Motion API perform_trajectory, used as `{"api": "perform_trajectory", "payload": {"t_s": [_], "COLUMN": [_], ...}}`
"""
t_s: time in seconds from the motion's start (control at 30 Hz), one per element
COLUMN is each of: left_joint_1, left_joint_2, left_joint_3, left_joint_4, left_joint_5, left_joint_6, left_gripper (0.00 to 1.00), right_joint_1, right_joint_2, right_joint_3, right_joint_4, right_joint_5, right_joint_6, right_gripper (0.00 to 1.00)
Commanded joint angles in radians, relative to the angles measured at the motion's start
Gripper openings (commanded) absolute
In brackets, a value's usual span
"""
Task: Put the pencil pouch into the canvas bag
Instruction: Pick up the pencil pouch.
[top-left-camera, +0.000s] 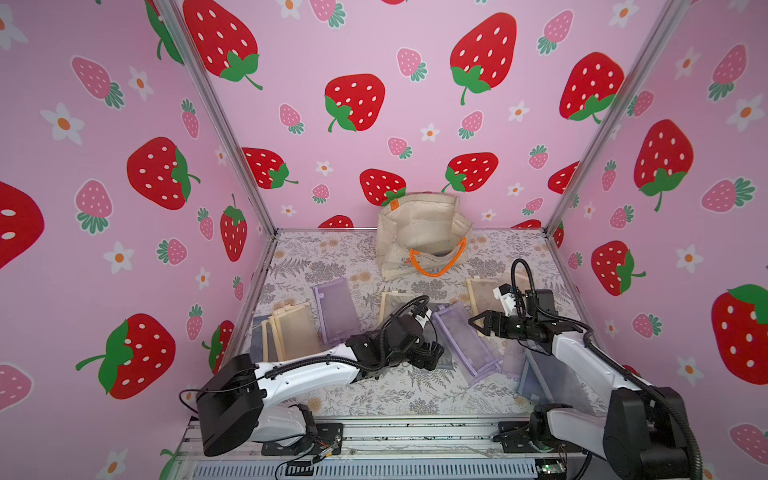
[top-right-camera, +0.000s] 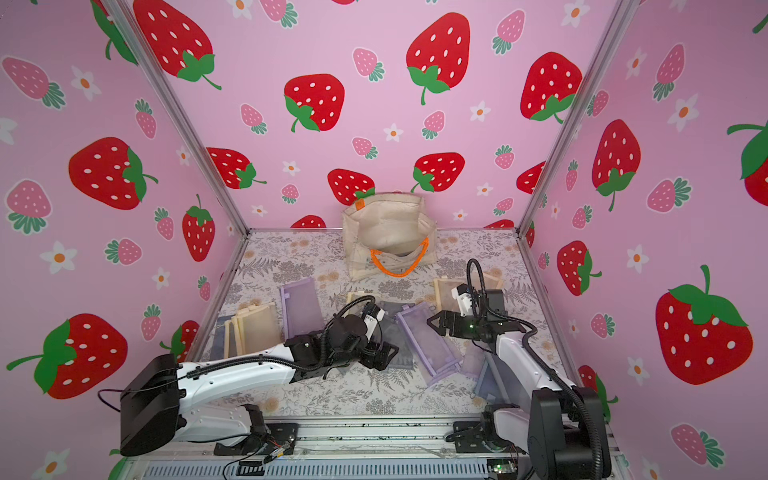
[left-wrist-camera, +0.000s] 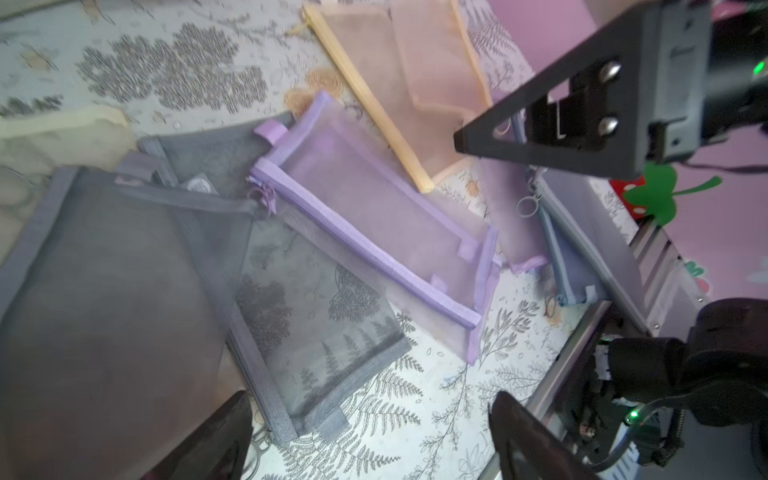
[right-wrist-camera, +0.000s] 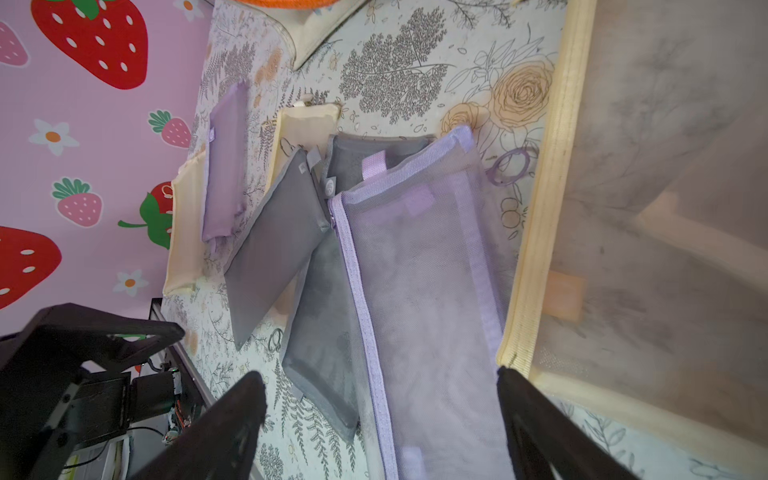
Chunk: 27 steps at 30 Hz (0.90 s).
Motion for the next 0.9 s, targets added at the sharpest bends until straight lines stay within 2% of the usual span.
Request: {"api": "perform_trajectory", "payload": {"t_s": [0.0, 0.13, 0.37, 0.47, 0.67, 0.87], "left_joint_1": [0.003, 0.002, 0.004, 0.005, 0.035, 0.135], "left_joint_2": [0.052, 0.137, 0.165, 0.138, 0.066, 0.034], "left_joint_3": [-0.018, -0.004, -0.051, -0.087, -0.120, -0.163], "left_joint_4": [0.239, 0.304, 0.384, 0.396, 0.317, 0.314], "left_joint_5": [0.007, 0.035, 0.027, 0.002, -0.004, 0.070], "left_joint_6": [-0.146, -0.147, -0.172, -0.169, -0.153, -0.166], "left_gripper": [0.86, 0.85, 0.84, 0.84, 0.84, 0.76], "right_joint_1": [0.009, 0.009, 0.048, 0.110, 0.306, 0.437], "right_joint_2": [-0.005, -0.023, 0.051, 0.105, 0.159, 0.171], "right_joint_3": [-0.040, -0.115, -0.129, -0.142, -0.109, -0.046], "right_joint_4": [0.052, 0.090, 0.140, 0.186, 0.251, 0.246], "right_joint_5": [0.054, 0.155, 0.171, 0.185, 0.263, 0.307], "right_joint_6": [0.033, 0.085, 0.132, 0.174, 0.259, 0.273], "right_gripper": [0.89, 0.92, 0.94, 0.94, 0.92, 0.89]}}
